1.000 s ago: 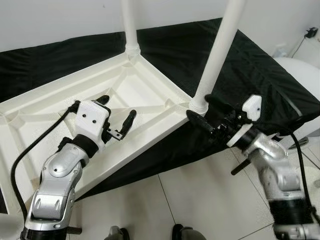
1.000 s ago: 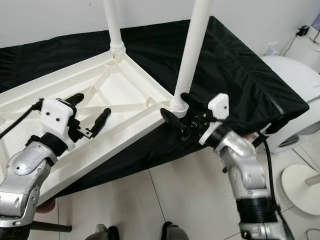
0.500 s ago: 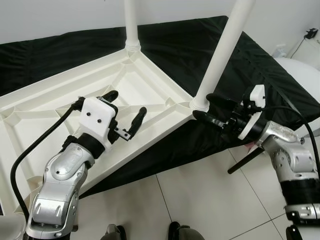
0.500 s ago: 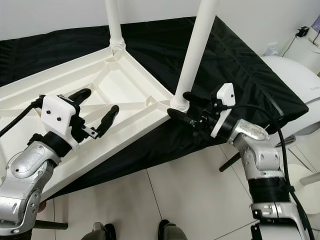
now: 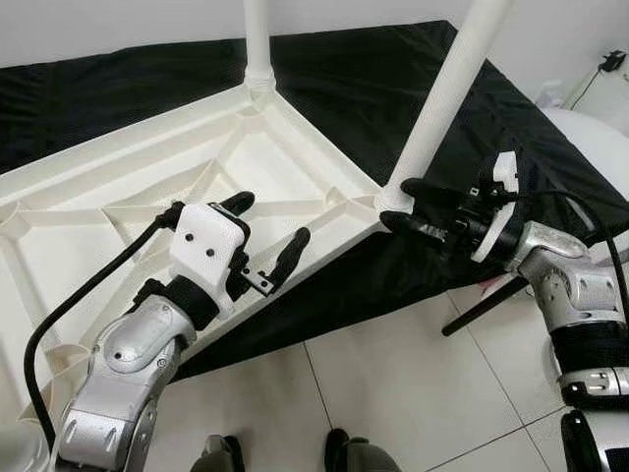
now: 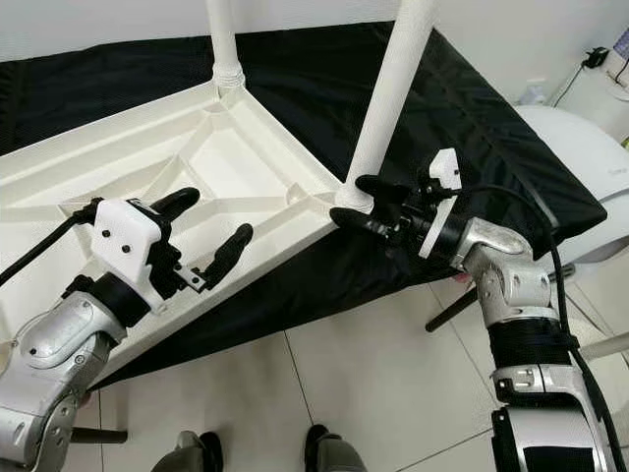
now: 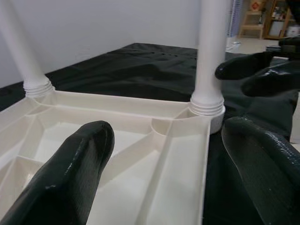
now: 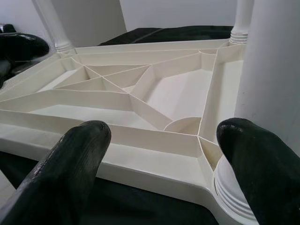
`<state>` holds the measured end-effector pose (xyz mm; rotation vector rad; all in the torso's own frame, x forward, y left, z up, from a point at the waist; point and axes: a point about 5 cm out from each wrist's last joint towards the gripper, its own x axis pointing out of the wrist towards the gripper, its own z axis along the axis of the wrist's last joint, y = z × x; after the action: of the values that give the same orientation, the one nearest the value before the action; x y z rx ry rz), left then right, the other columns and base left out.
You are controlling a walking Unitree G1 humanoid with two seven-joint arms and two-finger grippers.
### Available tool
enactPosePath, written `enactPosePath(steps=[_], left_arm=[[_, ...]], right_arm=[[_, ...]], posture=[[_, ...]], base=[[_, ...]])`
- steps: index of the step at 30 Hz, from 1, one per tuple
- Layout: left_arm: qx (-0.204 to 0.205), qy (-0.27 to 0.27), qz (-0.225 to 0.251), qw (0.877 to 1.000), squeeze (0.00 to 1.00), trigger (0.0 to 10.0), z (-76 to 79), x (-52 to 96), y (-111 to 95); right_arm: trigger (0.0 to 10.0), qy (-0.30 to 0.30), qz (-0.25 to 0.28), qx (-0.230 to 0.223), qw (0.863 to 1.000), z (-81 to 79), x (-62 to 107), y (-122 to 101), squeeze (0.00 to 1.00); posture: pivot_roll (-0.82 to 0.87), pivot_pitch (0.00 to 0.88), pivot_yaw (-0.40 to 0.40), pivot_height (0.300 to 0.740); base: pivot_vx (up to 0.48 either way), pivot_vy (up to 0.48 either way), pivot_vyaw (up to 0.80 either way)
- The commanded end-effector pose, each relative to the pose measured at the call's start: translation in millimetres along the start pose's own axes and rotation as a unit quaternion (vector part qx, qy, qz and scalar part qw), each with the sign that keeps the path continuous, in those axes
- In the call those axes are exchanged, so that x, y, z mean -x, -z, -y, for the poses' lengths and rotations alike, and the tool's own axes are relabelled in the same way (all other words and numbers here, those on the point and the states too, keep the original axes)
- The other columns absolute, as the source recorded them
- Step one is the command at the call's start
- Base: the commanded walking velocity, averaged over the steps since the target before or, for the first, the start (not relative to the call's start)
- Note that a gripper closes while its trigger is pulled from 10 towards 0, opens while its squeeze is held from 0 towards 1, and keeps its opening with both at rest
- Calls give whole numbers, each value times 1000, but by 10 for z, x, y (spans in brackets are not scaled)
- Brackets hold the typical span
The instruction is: Building children table
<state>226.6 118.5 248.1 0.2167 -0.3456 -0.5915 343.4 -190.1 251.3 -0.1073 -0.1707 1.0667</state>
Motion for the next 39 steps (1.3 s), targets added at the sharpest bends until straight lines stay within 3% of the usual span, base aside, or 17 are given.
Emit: enactPosePath(steps=[1,11,23,39], left_arm=[[8,14,-2,1000,0,10000,67,29,-25],[20,20,-13,1000,0,10000,125,76,-37],[31,26,-23,999,0,10000,159,104,-45],[37,34,-37,998,0,10000,192,163,-53]], right_arm=[[10000,2,-11,5,1000,42,13,20,0],[10000,11,-11,10,1000,131,2,27,0],[10000,95,-5,29,995,402,77,-38,0],[10000,141,-13,43,989,530,108,-28,0]], posture=[[6,291,-38,740],[17,290,-38,740],[21,293,-29,740],[35,303,-21,740]], base=[[0,0,0],[0,0,0],[0,0,0],[0,0,0]])
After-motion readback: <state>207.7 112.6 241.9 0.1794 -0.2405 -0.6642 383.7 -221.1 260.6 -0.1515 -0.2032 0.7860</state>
